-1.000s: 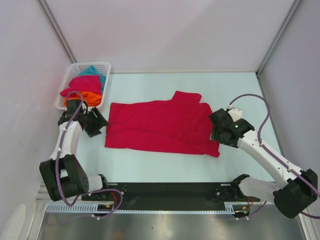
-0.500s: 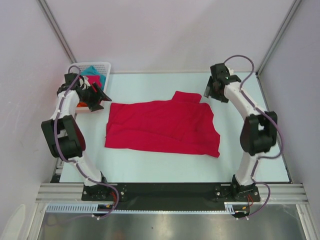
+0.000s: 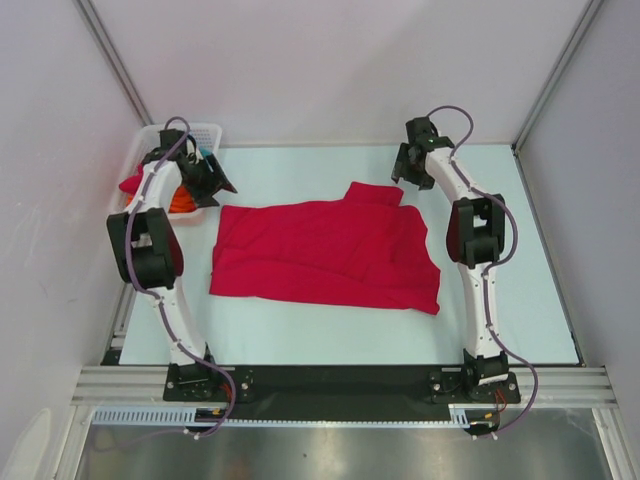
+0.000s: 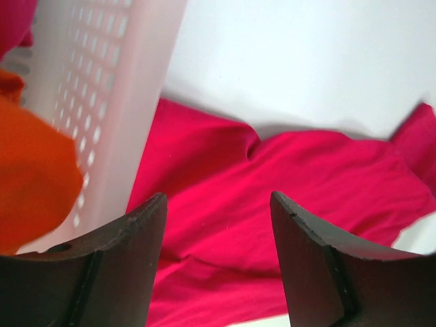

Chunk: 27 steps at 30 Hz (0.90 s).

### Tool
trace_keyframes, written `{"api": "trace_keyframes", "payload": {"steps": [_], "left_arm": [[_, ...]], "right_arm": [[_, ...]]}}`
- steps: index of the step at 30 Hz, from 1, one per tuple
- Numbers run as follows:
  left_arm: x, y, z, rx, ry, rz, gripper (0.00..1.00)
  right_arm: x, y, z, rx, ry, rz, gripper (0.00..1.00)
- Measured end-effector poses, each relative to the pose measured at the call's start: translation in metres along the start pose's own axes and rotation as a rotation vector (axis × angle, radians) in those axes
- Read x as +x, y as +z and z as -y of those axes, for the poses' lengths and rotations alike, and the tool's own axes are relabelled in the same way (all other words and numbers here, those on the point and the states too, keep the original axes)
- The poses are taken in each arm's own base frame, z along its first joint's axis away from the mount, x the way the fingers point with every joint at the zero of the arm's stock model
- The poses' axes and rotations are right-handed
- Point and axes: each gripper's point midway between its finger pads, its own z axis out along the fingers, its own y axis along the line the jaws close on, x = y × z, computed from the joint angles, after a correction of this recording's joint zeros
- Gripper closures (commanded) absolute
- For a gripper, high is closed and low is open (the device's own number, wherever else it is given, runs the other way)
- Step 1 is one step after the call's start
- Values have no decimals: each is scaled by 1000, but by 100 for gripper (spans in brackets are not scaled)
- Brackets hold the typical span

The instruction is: Fold and stack the t-shirts

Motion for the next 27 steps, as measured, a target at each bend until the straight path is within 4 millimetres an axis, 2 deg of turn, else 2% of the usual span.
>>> {"api": "trace_keyframes", "payload": {"steps": [4,10,18,23,27], "left_arm": [[-2,23,7,-57,43,9,31],[3,54,10,-138,90,15,32],[-6,56,-3,-264,112,70,32],[-12,55,-9,-341,126,101,32],[-12,62,-12,-372,136,107,31]], "right_arm": [[9,9,-2,-16,-4,-32,29],[7,10,-5,-48,3,-32,29],[8,13,-14,-94,9,-35,30],[23,27,-21,-97,-4,-64,31],[25,27,-29,-115,-12,-63,32]]}}
